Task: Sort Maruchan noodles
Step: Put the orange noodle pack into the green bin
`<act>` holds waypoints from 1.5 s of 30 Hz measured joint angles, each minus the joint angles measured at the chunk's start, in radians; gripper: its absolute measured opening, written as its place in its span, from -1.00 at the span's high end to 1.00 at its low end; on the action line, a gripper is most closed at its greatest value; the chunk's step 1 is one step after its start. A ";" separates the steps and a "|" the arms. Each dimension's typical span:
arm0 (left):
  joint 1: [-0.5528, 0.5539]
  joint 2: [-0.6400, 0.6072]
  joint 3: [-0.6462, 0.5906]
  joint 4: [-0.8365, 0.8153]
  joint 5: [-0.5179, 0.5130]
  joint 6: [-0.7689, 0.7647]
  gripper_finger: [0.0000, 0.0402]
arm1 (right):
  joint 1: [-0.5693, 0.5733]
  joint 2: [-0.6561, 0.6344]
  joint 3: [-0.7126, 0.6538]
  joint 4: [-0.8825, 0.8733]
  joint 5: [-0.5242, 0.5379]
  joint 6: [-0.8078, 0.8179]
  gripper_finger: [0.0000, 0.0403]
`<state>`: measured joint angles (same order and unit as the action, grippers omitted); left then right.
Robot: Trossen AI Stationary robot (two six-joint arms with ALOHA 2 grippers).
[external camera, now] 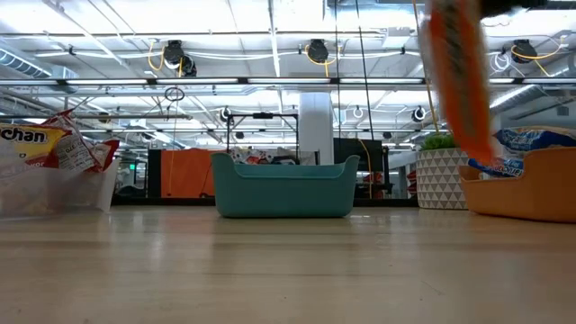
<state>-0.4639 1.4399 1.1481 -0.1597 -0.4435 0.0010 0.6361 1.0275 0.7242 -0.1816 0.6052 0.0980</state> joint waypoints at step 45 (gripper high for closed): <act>0.240 0.200 0.001 0.417 -0.197 0.230 -0.67 | -0.418 -0.080 0.002 0.551 0.076 -0.281 1.00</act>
<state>-0.2236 1.6398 1.1494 0.2570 -0.6408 0.2311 0.2180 0.9470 0.7261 0.3698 0.6809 -0.1827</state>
